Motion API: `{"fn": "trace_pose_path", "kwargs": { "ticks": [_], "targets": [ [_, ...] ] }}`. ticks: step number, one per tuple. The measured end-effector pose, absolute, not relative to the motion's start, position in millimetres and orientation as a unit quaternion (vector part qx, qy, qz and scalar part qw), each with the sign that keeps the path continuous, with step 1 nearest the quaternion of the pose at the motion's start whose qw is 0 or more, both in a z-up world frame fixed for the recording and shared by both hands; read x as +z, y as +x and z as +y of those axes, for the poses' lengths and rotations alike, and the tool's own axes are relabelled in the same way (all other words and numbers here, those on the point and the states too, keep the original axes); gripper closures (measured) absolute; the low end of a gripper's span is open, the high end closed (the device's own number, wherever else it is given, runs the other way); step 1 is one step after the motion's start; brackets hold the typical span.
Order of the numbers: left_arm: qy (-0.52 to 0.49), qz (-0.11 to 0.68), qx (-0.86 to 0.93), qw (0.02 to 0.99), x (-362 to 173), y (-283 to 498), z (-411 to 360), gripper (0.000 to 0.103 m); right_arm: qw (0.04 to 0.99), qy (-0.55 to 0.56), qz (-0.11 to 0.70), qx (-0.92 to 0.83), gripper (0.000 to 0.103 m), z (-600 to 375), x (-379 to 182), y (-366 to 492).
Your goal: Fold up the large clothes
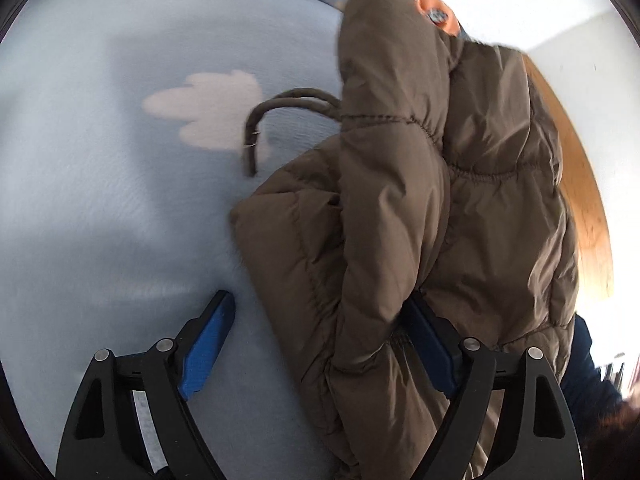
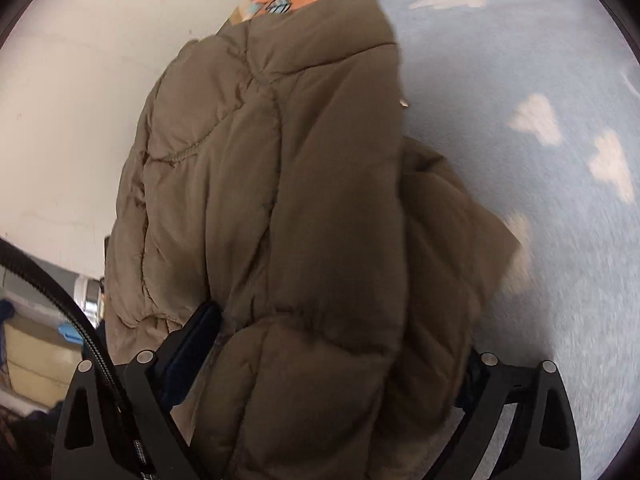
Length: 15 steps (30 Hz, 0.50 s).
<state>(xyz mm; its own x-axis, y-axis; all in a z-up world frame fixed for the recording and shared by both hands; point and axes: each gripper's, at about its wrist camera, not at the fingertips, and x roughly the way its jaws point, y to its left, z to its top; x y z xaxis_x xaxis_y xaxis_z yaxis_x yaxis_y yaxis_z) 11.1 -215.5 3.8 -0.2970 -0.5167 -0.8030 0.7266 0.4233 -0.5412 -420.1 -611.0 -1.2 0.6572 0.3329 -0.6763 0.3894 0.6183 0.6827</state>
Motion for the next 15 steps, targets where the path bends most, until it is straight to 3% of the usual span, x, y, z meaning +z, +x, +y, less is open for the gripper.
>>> {"fn": "trace_pose_path", "kwargs": {
  "ticks": [2,4,5,6,7,10,12,15],
  "targets": [
    [0.098,0.605,-0.537,0.579,6,8,-230,0.023,0.802,0.422,0.423,-0.011,0.004,-609,1,-408],
    [0.101,0.603,-0.542,0.577,10,3,-241,0.027,0.813,0.397,0.427,-0.004,0.013,-600,8,-399],
    [0.102,0.600,-0.546,0.575,12,-1,-244,0.033,0.821,0.381,0.424,0.001,0.024,-594,14,-397],
    [0.099,0.599,-0.554,0.570,14,-3,-247,0.045,0.830,0.366,0.421,0.005,0.030,-589,19,-397],
    [0.089,0.600,-0.562,0.562,15,-4,-249,0.049,0.834,0.354,0.423,0.008,0.032,-585,22,-396],
    [0.093,0.605,-0.559,0.560,13,-7,-262,0.050,0.828,0.360,0.430,0.004,0.030,-587,15,-392],
    [0.079,0.622,-0.548,0.554,7,-6,-272,0.049,0.825,0.359,0.437,-0.001,0.021,-585,12,-382],
    [0.073,0.634,-0.547,0.541,4,-2,-281,0.047,0.816,0.374,0.440,-0.004,0.016,-583,3,-372]
  ]
}}
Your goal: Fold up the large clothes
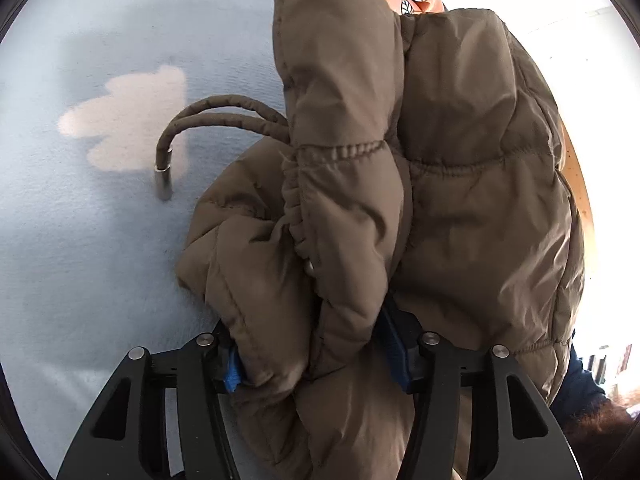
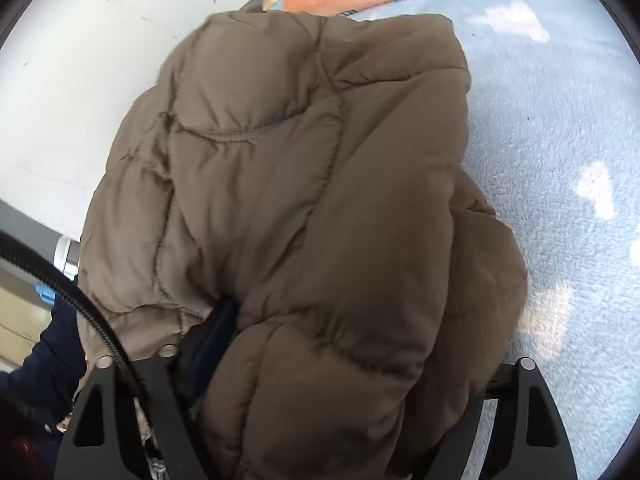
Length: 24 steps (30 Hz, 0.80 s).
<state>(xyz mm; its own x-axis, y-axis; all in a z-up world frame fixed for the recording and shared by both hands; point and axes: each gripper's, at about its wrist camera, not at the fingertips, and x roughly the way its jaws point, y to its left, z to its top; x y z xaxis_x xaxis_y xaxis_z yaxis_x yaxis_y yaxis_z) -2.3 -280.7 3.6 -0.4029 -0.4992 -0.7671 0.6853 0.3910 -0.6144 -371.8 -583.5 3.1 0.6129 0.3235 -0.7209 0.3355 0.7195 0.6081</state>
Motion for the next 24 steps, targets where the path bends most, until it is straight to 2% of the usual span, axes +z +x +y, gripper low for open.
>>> {"fn": "trace_pose_path", "kwargs": {
  "ticks": [2,4,6,9,11,15,24],
  "targets": [
    [0.080,0.634,-0.541,0.547,7,-2,-286,0.048,0.817,0.373,0.440,-0.002,0.016,-583,2,-367],
    [0.121,0.603,-0.545,0.570,23,-17,-289,0.057,0.823,0.359,0.440,-0.005,0.025,-581,4,-369],
    [0.143,0.584,-0.537,0.591,36,-29,-291,0.069,0.832,0.342,0.436,-0.011,0.043,-571,13,-376],
    [0.164,0.560,-0.522,0.622,50,-46,-295,0.076,0.850,0.289,0.439,-0.039,0.058,-552,32,-378],
    [0.167,0.546,-0.515,0.639,60,-62,-299,0.078,0.859,0.263,0.435,-0.055,0.062,-542,45,-378],
    [0.141,0.529,-0.525,0.652,87,-71,-282,0.079,0.873,0.254,0.409,-0.079,0.067,-531,68,-387],
    [0.126,0.509,-0.544,0.655,150,-105,-251,0.080,0.892,0.224,0.385,-0.076,0.069,-509,135,-420]
  ]
}}
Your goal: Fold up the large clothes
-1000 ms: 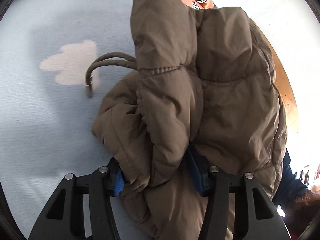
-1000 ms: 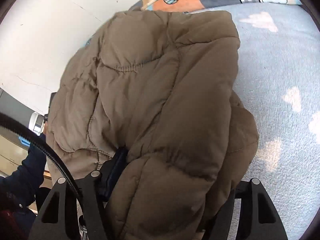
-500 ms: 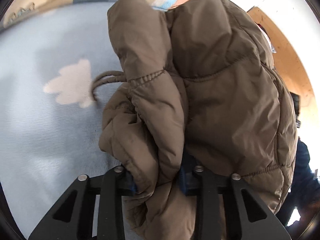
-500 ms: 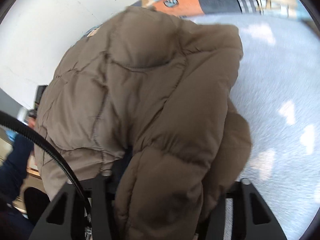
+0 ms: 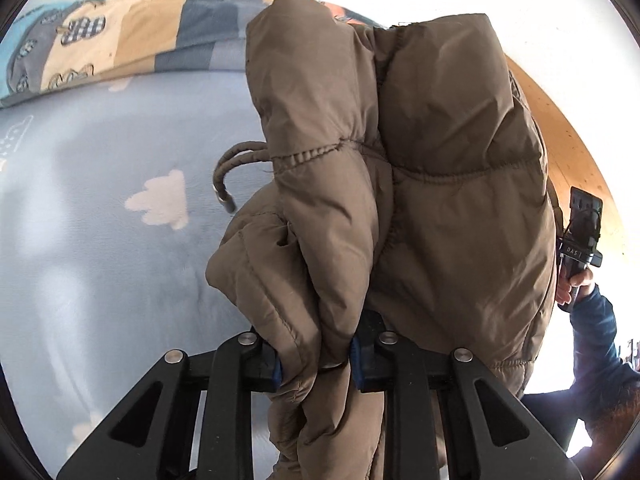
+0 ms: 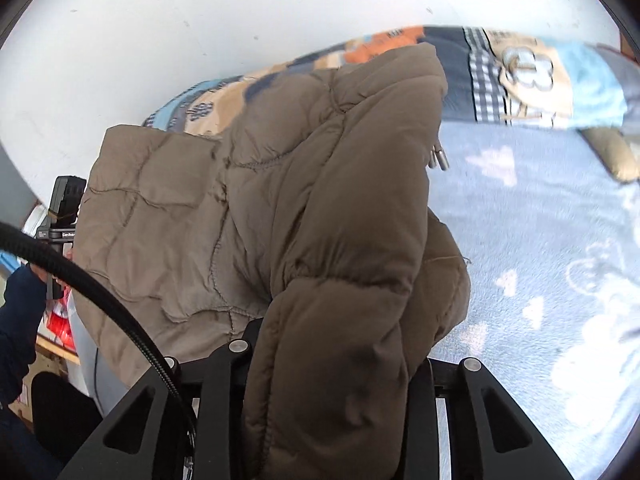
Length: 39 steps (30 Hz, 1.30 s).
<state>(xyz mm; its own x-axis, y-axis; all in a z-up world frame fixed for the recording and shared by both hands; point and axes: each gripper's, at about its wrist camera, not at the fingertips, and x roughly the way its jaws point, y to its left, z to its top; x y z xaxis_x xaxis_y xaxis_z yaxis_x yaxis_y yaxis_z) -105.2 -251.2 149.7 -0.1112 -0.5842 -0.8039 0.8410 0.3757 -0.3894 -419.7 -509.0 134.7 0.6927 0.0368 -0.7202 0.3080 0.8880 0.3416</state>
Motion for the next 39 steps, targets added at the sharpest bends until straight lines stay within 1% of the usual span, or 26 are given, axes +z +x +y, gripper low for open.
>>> {"fn": "trace_pose_path", "kwargs": {
  "ticks": [5,8,12,15,16,19,22,23,24,25,28,29,32,34,37,38,39],
  "targets": [
    [0.113,0.493,-0.557,0.659,188,-123,-175,0.080,0.902,0.203,0.374,-0.068,0.069,-484,185,-451],
    [0.101,0.490,-0.563,0.658,207,-143,-147,0.080,0.908,0.196,0.365,-0.067,0.069,-464,213,-480],
    [0.093,0.490,-0.566,0.656,212,-166,-110,0.080,0.909,0.205,0.358,-0.066,0.069,-437,222,-514],
    [0.082,0.501,-0.560,0.655,194,-180,-92,0.079,0.903,0.220,0.361,-0.069,0.069,-428,208,-527],
    [0.077,0.508,-0.555,0.654,180,-180,-91,0.079,0.900,0.228,0.364,-0.071,0.069,-427,198,-531],
    [0.073,0.539,-0.526,0.654,132,-177,-91,0.078,0.883,0.252,0.385,-0.089,0.069,-433,158,-524],
    [0.085,0.577,-0.456,0.672,71,-168,-98,0.074,0.854,0.275,0.421,-0.131,0.066,-440,106,-509],
    [0.092,0.583,-0.439,0.678,60,-165,-98,0.069,0.841,0.281,0.434,-0.159,0.059,-444,88,-506],
    [0.092,0.589,-0.422,0.683,54,-160,-98,0.065,0.827,0.297,0.443,-0.179,0.047,-451,74,-506],
    [0.081,0.591,-0.417,0.686,54,-157,-95,0.063,0.814,0.318,0.446,-0.192,0.043,-458,65,-509],
    [0.036,0.592,-0.397,0.700,66,-150,-76,0.061,0.798,0.375,0.428,-0.198,0.042,-466,67,-530],
    [0.026,0.587,-0.391,0.708,70,-150,-68,0.061,0.799,0.378,0.422,-0.200,0.042,-466,72,-536],
    [0.016,0.539,-0.366,0.758,94,-160,-40,0.061,0.804,0.356,0.414,-0.236,0.034,-451,92,-558],
    [0.012,0.498,-0.335,0.800,112,-178,-16,0.061,0.809,0.344,0.400,-0.259,0.034,-438,105,-579],
    [0.014,0.427,-0.320,0.846,139,-205,-4,0.061,0.821,0.329,0.349,-0.309,0.034,-421,133,-612],
    [0.022,0.396,-0.324,0.859,148,-224,-2,0.060,0.828,0.321,0.333,-0.317,0.034,-410,142,-621],
    [0.030,0.374,-0.327,0.867,153,-235,-2,0.056,0.833,0.312,0.321,-0.325,0.034,-398,148,-626]
  ]
}}
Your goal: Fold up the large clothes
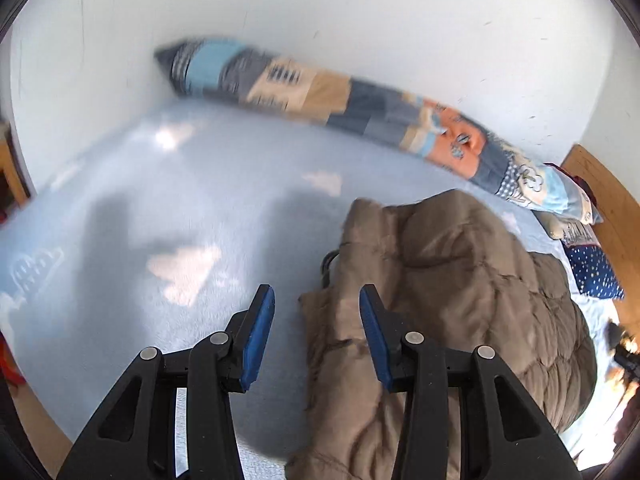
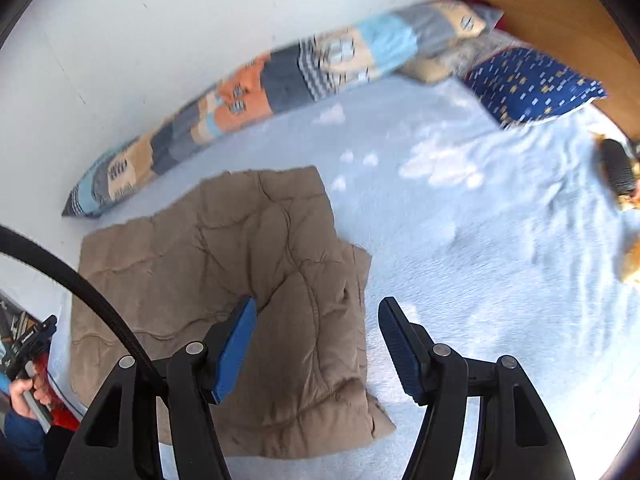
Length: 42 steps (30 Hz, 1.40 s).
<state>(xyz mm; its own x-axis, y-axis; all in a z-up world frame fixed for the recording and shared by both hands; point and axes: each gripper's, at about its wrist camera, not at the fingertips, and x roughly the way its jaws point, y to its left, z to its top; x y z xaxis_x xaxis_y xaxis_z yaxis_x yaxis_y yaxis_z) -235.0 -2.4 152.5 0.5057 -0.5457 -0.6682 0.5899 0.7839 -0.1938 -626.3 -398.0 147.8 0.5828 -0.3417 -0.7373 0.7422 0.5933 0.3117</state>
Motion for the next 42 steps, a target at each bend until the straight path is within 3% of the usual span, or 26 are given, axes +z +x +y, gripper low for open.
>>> {"fn": "trace_pose_path", "kwargs": {
  "ticks": [5,10,21,30,37,42],
  "targets": [
    [0.086,0.295,-0.356,0.882,159,-334,-33,0.038,0.857,0.267,0.308,-0.316,0.034,-319,151,-613],
    [0.155,0.288,-0.360,0.873,134,-384,-75,0.038,0.865,0.224,0.329,-0.304,0.035,-269,135,-576],
    [0.222,0.356,-0.322,0.849,64,-370,-103,0.028,0.808,0.223,0.453,-0.305,0.031,-287,57,-527],
    [0.222,0.375,-0.324,0.839,51,-362,-110,0.026,0.789,0.221,0.488,-0.301,0.028,-296,38,-515],
    [0.192,0.361,-0.335,0.849,70,-363,-97,0.029,0.799,0.214,0.469,-0.309,0.028,-287,50,-521],
    [0.155,0.294,-0.334,0.882,113,-357,-93,0.031,0.847,0.218,0.357,-0.327,0.033,-282,105,-544]
  ]
}}
